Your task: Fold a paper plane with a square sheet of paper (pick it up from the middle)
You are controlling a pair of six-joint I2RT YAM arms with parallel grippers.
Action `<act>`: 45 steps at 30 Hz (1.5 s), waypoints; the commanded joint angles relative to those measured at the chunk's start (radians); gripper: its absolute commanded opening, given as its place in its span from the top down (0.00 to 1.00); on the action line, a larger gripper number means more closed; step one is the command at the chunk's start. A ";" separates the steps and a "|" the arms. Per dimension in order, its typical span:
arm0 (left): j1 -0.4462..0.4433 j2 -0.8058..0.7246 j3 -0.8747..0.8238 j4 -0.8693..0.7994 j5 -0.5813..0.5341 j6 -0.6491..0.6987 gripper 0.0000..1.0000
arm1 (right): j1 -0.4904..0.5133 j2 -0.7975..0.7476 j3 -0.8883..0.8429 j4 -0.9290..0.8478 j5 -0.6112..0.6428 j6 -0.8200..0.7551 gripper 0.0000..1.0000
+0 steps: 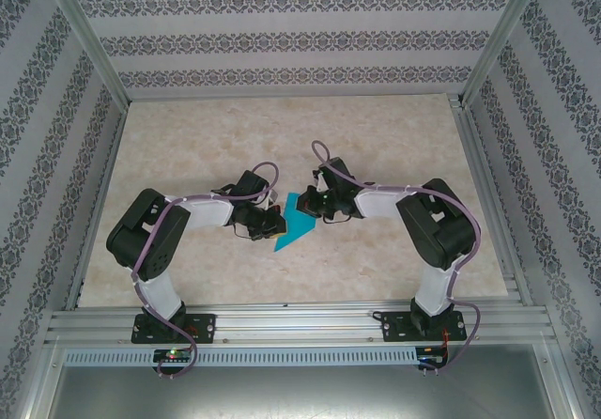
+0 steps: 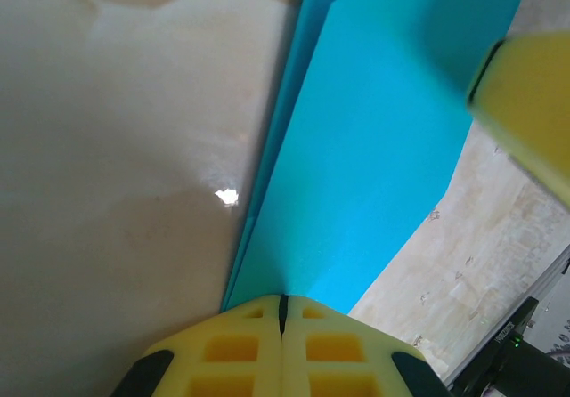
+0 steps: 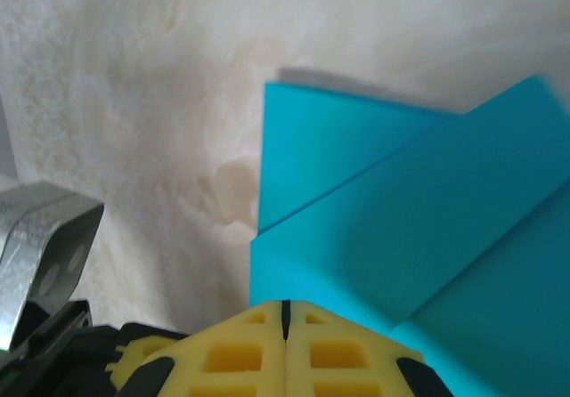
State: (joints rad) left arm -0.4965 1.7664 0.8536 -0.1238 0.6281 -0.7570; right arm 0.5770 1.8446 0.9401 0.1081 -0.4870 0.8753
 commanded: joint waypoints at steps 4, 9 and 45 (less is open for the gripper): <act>-0.003 0.038 -0.013 -0.094 -0.059 0.032 0.94 | 0.043 0.058 0.011 0.035 -0.011 0.015 0.95; -0.004 0.038 -0.017 -0.097 -0.062 0.036 0.94 | 0.001 0.090 -0.007 0.019 0.076 0.004 0.95; -0.022 -0.141 0.094 -0.206 -0.174 0.054 0.75 | -0.164 -0.186 -0.085 -0.094 0.061 -0.023 0.70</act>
State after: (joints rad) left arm -0.5114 1.7050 0.8906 -0.2157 0.5579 -0.7383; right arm 0.3866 1.6855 0.9188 -0.0048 -0.4107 0.7963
